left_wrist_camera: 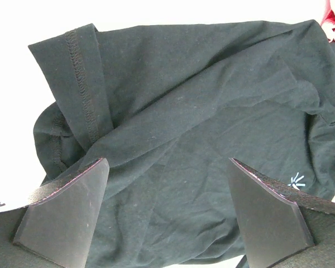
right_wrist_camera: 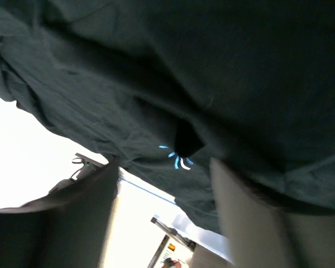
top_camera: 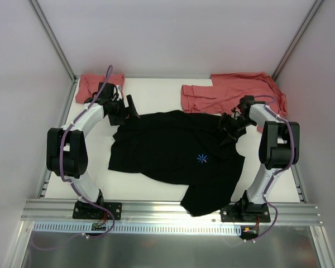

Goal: Fold and stack the t-shirts
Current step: Flatten out the tshirt

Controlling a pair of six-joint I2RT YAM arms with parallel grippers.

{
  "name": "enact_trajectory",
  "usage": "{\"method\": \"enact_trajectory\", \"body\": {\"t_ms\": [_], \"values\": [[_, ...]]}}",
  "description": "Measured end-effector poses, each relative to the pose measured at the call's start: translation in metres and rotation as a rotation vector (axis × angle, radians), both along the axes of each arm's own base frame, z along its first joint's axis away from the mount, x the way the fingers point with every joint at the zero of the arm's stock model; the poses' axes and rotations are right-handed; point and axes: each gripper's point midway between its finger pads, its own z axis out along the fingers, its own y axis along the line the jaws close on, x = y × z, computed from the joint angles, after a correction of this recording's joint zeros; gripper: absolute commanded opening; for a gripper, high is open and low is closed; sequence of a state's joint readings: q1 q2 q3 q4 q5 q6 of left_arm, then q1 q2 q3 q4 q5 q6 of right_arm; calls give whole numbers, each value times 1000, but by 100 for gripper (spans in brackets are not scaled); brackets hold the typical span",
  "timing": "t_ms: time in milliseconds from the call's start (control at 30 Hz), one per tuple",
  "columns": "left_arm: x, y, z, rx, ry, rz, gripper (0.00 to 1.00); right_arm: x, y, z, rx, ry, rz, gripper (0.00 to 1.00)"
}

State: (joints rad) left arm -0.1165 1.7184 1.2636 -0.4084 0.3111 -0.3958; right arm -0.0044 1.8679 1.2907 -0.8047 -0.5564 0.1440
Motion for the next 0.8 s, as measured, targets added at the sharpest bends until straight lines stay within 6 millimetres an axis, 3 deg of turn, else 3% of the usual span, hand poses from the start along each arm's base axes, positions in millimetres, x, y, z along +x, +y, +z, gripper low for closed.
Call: {"method": "enact_trajectory", "body": {"t_ms": [133,233,267,333,667,800], "values": [[-1,0,0,1,3,-1,88,4,-2,-10,-10,8,22,39],[-3,1,-1,5,14,-2,88,7,-3,-12,-15,3,33,16],[-4,1,-1,5,18,-2,88,9,-3,-13,-15,1,34,4],[-4,1,-1,6,20,-2,88,11,-4,-13,-17,-5,39,0],[-3,1,-1,5,19,-2,81,17,-3,-9,-15,-20,39,0],[-2,0,-3,6,26,-2,80,24,3,5,12,-38,45,0]]}}
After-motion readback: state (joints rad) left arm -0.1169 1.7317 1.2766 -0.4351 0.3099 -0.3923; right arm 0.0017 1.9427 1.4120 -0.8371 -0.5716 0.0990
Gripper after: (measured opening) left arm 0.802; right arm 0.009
